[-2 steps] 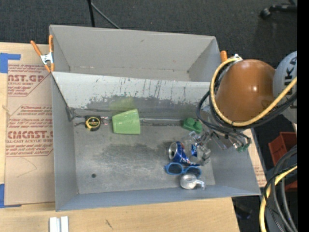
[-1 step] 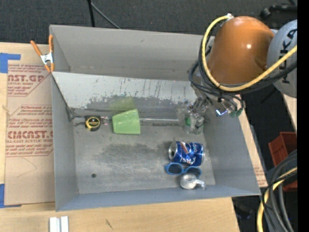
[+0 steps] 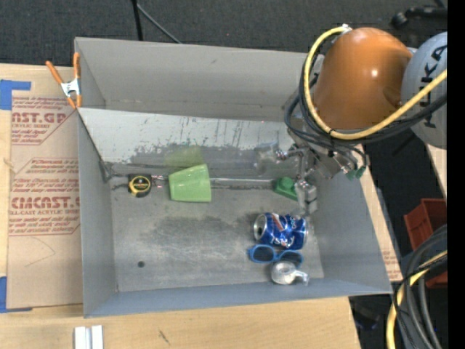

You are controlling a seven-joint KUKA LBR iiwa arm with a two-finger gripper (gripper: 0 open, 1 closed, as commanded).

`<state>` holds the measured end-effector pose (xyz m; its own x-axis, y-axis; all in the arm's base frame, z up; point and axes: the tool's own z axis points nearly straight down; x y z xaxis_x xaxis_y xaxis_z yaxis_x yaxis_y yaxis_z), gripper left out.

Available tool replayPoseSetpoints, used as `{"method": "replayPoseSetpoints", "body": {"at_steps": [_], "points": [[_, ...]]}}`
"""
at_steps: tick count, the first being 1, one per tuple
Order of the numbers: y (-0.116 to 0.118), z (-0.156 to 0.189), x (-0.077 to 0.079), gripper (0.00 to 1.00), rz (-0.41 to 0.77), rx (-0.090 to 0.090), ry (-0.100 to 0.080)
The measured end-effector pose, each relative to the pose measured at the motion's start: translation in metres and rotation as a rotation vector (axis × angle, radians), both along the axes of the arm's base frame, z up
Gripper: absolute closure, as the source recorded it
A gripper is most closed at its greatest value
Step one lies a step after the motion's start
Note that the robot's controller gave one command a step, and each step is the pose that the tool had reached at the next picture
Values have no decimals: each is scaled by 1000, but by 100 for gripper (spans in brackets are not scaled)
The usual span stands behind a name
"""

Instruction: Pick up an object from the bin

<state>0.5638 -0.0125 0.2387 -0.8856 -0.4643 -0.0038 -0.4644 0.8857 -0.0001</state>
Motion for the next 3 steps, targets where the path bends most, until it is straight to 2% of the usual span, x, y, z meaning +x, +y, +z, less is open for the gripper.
{"method": "replayPoseSetpoints", "body": {"at_steps": [1,2,3], "points": [[5,-111,7,0,323,0,6],[5,-108,8,100,322,0,2],[-12,32,-12,100,503,-5,-7]]}}
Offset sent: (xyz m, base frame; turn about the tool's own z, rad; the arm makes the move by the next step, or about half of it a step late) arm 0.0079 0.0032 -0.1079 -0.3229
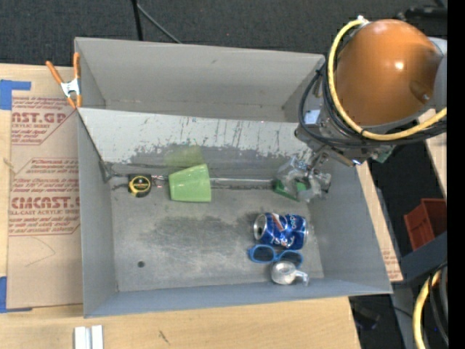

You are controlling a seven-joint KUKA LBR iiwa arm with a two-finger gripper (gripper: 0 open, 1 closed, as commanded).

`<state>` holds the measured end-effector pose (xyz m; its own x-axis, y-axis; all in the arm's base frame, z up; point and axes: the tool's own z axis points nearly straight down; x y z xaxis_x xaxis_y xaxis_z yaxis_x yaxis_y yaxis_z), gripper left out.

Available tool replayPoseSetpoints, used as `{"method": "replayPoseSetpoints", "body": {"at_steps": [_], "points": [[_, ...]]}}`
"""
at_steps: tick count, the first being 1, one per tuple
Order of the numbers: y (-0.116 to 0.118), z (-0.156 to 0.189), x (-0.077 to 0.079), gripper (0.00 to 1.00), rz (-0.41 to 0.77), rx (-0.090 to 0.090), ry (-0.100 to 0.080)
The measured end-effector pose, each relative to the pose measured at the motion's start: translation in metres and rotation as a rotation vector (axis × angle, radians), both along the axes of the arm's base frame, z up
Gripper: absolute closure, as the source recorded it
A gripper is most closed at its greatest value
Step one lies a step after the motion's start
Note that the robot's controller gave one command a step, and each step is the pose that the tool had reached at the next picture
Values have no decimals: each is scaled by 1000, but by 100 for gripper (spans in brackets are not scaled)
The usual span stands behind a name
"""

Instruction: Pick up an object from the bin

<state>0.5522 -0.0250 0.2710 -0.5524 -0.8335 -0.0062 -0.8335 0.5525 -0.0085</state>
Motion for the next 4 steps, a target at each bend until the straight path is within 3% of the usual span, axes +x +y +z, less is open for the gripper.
{"method": "replayPoseSetpoints", "body": {"at_steps": [1,2,3,4], "points": [[-20,-138,-8,100,-195,2,16],[-19,-134,-6,0,-194,3,9],[-69,-173,-16,0,-291,2,12],[-68,-170,-13,100,-288,2,5]]}}
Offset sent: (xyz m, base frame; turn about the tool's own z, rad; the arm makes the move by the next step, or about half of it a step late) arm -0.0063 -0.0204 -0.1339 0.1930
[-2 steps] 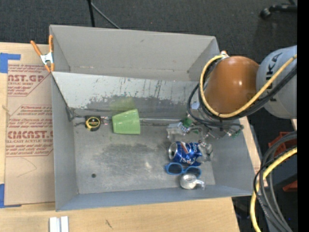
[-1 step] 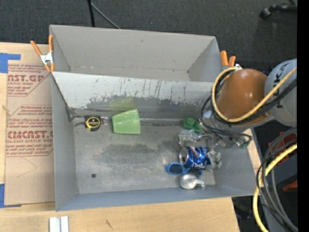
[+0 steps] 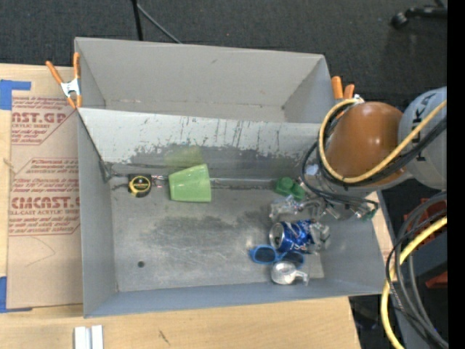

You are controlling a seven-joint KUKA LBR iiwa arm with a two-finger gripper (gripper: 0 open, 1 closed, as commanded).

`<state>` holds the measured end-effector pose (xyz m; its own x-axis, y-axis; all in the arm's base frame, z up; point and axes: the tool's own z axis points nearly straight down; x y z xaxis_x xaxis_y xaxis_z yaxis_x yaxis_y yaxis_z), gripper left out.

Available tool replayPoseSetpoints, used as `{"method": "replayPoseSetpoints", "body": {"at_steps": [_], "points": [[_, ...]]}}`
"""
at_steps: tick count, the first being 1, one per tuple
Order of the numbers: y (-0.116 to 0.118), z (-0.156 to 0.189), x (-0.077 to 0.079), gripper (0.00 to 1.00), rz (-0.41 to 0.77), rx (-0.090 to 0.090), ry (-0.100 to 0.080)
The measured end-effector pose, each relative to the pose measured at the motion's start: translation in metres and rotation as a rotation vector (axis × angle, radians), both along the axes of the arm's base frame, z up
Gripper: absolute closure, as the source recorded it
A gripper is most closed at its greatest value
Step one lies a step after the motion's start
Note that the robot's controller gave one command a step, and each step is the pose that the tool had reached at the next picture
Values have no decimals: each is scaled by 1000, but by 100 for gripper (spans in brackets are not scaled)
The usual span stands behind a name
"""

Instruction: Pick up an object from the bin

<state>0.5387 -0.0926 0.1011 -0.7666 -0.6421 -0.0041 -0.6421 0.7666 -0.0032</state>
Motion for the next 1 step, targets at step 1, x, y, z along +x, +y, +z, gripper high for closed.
{"method": "replayPoseSetpoints", "body": {"at_steps": [1], "points": [[23,188,28,100,-58,0,-8]]}}
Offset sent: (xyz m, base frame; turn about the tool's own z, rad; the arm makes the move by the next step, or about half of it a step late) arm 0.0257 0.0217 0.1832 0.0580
